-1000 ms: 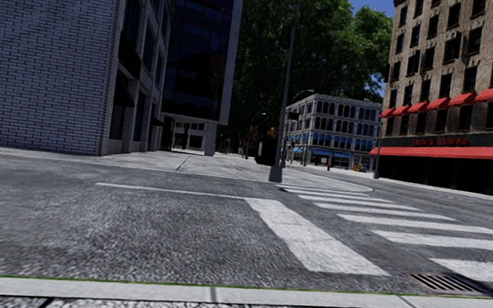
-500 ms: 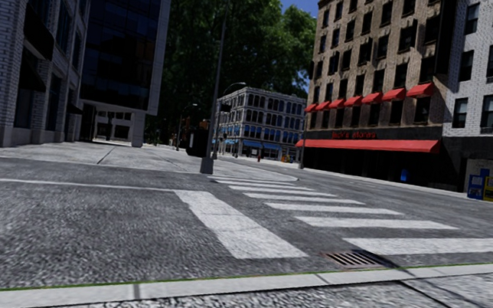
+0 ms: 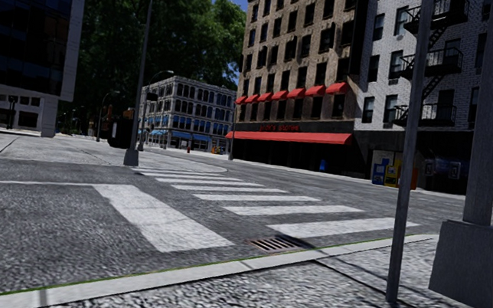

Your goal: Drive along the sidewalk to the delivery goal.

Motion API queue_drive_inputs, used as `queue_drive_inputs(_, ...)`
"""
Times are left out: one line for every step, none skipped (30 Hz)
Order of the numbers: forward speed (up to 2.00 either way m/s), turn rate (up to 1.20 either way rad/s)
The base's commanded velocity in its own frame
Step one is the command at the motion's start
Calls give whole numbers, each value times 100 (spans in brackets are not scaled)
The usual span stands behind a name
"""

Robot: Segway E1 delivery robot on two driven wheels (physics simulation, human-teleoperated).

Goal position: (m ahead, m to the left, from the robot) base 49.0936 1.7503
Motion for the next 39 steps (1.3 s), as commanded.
queue_drive_inputs(0,-63)
queue_drive_inputs(0,-63)
queue_drive_inputs(0,-65)
queue_drive_inputs(0,-65)
queue_drive_inputs(0,-70)
queue_drive_inputs(0,-74)
queue_drive_inputs(0,-75)
queue_drive_inputs(0,-75)
queue_drive_inputs(0,-75)
queue_drive_inputs(0,-75)
queue_drive_inputs(0,-75)
queue_drive_inputs(0,-75)
queue_drive_inputs(0,-75)
queue_drive_inputs(0,-75)
queue_drive_inputs(0,-75)
queue_drive_inputs(0,-75)
queue_drive_inputs(0,-75)
queue_drive_inputs(0,-75)
queue_drive_inputs(0,-75)
queue_drive_inputs(0,-75)
queue_drive_inputs(0,-75)
queue_drive_inputs(0,-75)
queue_drive_inputs(0,-75)
queue_drive_inputs(0,-75)
queue_drive_inputs(0,-75)
queue_drive_inputs(0,-75)
queue_drive_inputs(0,-75)
queue_drive_inputs(0,-75)
queue_drive_inputs(0,-75)
queue_drive_inputs(0,-75)
queue_drive_inputs(0,-75)
queue_drive_inputs(0,-75)
queue_drive_inputs(0,-75)
queue_drive_inputs(0,-75)
queue_drive_inputs(0,-75)
queue_drive_inputs(0,-75)
queue_drive_inputs(2,-75)
queue_drive_inputs(5,-75)
queue_drive_inputs(5,-75)
